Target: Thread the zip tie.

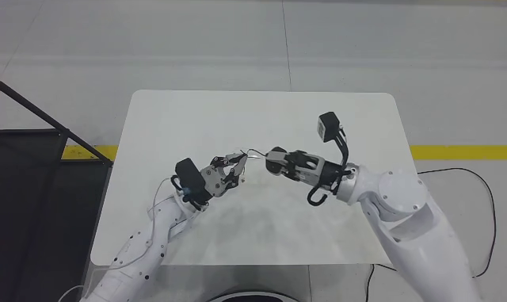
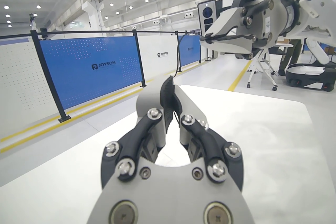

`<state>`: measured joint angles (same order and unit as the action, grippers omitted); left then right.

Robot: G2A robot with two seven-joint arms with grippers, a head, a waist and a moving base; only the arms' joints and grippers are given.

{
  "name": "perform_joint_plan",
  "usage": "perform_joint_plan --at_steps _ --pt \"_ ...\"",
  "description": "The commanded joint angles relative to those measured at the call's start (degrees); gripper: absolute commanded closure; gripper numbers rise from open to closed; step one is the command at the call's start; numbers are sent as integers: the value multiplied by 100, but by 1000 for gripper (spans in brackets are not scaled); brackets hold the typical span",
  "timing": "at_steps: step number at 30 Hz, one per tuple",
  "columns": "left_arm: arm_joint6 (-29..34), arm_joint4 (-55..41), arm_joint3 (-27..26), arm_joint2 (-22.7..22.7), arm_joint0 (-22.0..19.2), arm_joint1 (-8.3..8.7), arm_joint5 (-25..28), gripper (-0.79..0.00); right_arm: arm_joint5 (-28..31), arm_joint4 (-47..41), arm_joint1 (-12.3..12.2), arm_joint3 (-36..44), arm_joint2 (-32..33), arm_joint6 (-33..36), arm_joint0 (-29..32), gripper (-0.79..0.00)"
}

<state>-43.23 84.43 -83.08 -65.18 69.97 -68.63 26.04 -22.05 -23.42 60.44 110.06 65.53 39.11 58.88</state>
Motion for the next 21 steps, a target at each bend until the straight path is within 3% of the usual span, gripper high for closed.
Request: perform_joint_plan --at_steps 1,9,21 --pt "5 39 1 -1 3 -1 -37 0 34 3 -3 18 29 11 31 0" --pt "-296 399 -17 13 8 3 -281 0 93 132 -25 110 127 59 162 0" --pt "-1127 1289 148 154 -53 -55 -1678 0 9 559 -60 259 142 158 260 0"
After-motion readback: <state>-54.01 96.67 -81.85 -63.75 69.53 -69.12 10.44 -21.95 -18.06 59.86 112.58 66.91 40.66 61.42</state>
